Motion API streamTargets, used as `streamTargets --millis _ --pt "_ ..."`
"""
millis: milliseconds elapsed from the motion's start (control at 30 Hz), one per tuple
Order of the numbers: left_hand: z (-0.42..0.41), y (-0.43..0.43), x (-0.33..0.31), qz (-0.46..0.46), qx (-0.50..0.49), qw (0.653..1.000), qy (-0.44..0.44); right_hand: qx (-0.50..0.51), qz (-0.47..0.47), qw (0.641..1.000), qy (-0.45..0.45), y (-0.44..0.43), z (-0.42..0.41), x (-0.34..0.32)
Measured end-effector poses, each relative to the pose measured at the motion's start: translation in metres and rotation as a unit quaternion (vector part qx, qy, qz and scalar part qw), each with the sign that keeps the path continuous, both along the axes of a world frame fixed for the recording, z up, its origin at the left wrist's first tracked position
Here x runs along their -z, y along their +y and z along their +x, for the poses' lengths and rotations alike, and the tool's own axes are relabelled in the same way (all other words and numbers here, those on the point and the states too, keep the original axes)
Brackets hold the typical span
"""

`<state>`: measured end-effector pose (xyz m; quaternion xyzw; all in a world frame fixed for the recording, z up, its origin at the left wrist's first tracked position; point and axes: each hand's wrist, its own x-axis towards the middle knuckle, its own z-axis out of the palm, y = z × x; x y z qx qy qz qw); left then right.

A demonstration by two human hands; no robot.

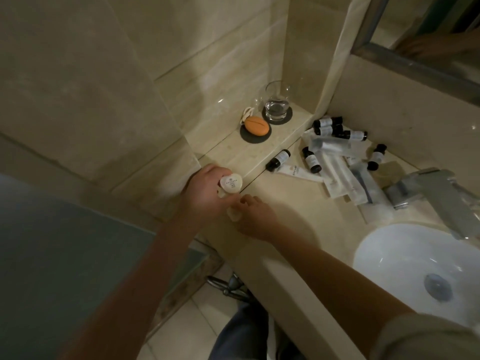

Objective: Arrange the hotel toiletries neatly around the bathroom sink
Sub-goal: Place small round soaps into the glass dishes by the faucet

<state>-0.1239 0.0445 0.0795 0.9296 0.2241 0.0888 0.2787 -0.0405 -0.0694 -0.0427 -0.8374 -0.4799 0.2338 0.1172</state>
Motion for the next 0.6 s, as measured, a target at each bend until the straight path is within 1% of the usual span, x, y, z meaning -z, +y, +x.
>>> streamTargets --millis 133,233,333,400,467,600 --pt "0.001 -0.001 -0.001 -0.010 -0.005 1.000 0.005 -0.064 0.007 0.997 -0.034 0.009 0.005 0.004" --pt "0.001 -0.001 -0.001 -0.010 -0.009 1.000 0.004 -0.058 0.020 0.998 -0.008 0.015 0.012 -0.002" --pt "0.001 -0.001 0.000 -0.011 -0.009 1.000 0.002 -0.064 -0.007 0.996 -0.058 0.014 0.015 -0.006" --pt "0.000 -0.002 0.000 -0.003 -0.003 1.000 0.003 -0.049 -0.028 0.995 -0.083 0.010 0.016 -0.006" --pt "0.000 -0.003 0.000 0.008 0.006 1.000 0.002 -0.042 -0.028 0.996 -0.080 0.003 0.018 -0.004" --pt "-0.001 -0.004 -0.001 0.015 0.015 1.000 0.006 -0.110 -0.037 0.992 -0.046 -0.002 0.022 -0.005"
